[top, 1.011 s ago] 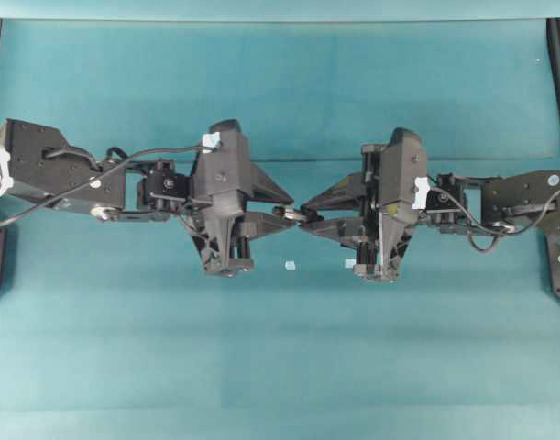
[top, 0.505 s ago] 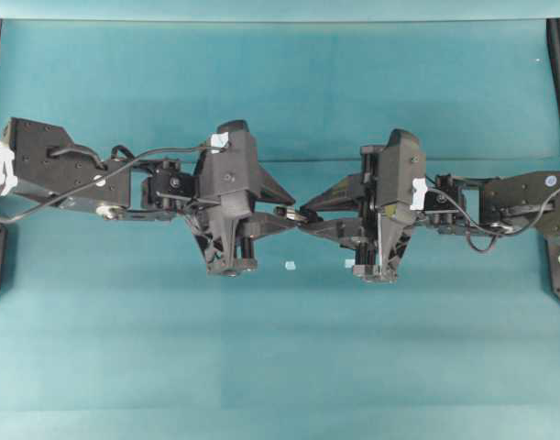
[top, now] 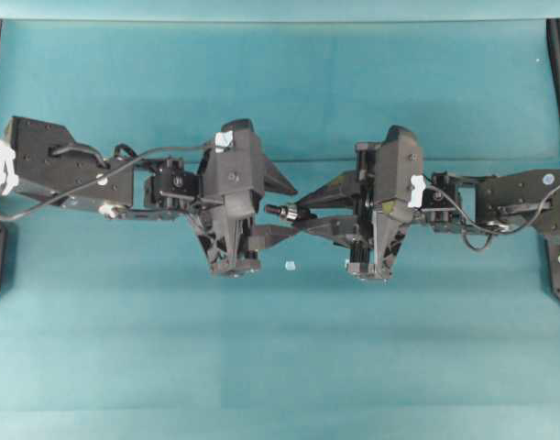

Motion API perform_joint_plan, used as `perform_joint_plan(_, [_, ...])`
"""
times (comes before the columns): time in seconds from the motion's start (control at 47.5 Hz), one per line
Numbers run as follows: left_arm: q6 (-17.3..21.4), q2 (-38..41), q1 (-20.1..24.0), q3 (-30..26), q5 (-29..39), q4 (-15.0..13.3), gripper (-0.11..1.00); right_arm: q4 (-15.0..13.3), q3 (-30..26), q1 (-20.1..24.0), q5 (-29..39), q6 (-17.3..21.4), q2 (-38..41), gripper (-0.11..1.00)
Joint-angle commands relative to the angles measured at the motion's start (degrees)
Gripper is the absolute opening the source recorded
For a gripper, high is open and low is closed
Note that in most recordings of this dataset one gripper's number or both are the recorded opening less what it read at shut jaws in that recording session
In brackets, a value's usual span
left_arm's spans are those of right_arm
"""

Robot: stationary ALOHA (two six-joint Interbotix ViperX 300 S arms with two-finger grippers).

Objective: Insert the washer onto the shaft with both hands.
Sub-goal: 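Slide the washer further down the shaft onto its shoulder, then open the left gripper and pull it back from the shaft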

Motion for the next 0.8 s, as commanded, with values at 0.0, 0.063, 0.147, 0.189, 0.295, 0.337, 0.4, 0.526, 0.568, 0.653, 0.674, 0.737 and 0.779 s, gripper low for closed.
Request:
perform_joint_plan(0.0, [0.1, -1.7, -0.2, -0.4, 0.2, 0.1, 0.78, 0.1, -1.1, 0.0, -0.8, -0.2, -0.4, 0.00])
perform_joint_plan(0.063, [0.1, -2.1, -0.2, -0.2, 0.7, 0.1, 0.78, 0.1, -1.1, 0.0, -0.8, -0.2, -0.4, 0.00])
perform_joint_plan(0.147, [0.1, -2.8, -0.2, 0.1, 1.4, 0.1, 0.78, 0.1, -1.1, -0.1, -0.8, -0.2, -0.4, 0.00])
perform_joint_plan(0.189, [0.1, -3.3, -0.2, 0.4, 1.8, 0.1, 0.78, 0.1, -1.1, -0.1, -0.8, -0.2, -0.5, 0.00])
perform_joint_plan(0.295, [0.1, -4.1, -0.1, 1.0, 2.0, 0.1, 0.78, 0.1, -1.0, 0.0, -0.7, -0.2, -0.5, 0.00])
perform_joint_plan(0.337, [0.1, -4.4, -0.2, 1.2, 1.9, 0.1, 0.78, 0.1, -1.0, -0.1, -0.6, -0.2, -0.5, 0.00])
perform_joint_plan(0.4, [0.1, -4.7, -0.1, 1.5, 1.9, 0.1, 0.78, 0.1, -1.0, 0.0, -0.5, -0.2, -0.6, 0.00])
perform_joint_plan(0.526, [0.1, -4.7, -0.2, 1.7, 1.9, 0.1, 0.78, 0.1, -0.7, 0.0, -0.4, -0.2, -0.7, 0.00])
perform_joint_plan(0.568, [0.1, -4.7, -0.1, 1.7, 1.9, 0.1, 0.78, 0.1, -0.7, 0.0, -0.4, -0.1, -0.7, 0.00])
perform_joint_plan(0.653, [0.1, -4.7, -0.1, 1.7, 2.0, 0.1, 0.78, 0.1, -0.6, 0.1, -0.4, -0.1, -0.8, 0.00])
perform_joint_plan(0.674, [0.1, -4.7, -0.1, 1.7, 1.9, 0.1, 0.78, 0.1, -0.6, 0.1, -0.4, -0.1, -0.8, 0.00])
perform_joint_plan(0.737, [0.2, -4.7, 0.2, 1.8, 1.9, 0.1, 0.78, 0.1, -0.5, 0.2, -0.3, -0.1, -0.8, 0.00])
perform_joint_plan(0.779, [0.3, -4.7, 0.4, 1.9, 2.0, 0.1, 0.78, 0.1, -0.5, 0.2, -0.1, 0.0, -0.8, 0.00])
